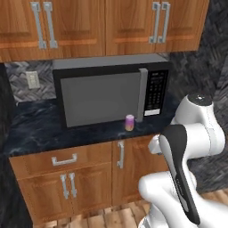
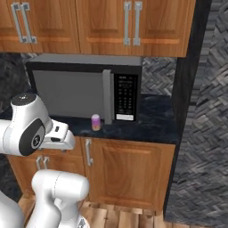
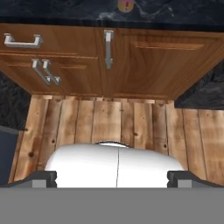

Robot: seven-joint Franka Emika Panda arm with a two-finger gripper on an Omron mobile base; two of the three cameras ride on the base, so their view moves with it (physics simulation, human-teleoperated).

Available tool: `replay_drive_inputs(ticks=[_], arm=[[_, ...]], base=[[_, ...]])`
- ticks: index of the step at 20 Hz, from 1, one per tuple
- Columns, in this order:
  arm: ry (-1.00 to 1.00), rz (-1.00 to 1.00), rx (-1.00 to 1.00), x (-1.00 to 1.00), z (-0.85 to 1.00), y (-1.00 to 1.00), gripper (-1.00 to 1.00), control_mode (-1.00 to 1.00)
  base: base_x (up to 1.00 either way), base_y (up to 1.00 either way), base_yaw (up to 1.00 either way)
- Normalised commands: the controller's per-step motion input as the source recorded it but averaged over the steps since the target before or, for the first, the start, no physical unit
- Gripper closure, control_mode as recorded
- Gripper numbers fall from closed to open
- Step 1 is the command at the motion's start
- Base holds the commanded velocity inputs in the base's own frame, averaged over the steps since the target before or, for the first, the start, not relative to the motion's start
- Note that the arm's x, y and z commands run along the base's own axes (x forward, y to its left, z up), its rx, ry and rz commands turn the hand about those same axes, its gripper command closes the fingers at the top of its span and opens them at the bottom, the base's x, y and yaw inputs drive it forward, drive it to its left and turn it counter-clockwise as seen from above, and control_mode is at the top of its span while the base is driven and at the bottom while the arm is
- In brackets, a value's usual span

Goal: Four empty soda cans are scattered around the kitchen. Gather all the cans and cluster them next to the stove for recycling.

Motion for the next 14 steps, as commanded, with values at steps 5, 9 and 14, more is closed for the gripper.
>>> replay_drive_inputs(ticks=[5, 9, 14], arm=[[0.0, 0.0, 0.0, 0.0, 0.0, 0.0, -1.0, 1.0], [0.0, 0.0, 0.0, 0.0, 0.0, 0.0, -1.0, 1.0], [0.0, 0.0, 0.0, 0.0, 0.0, 0.0, -1.0, 1.0]], base=[[0.41, 0.21, -0.03], [0.42, 0.21, -0.01], [0.39, 0.19, -0.01]])
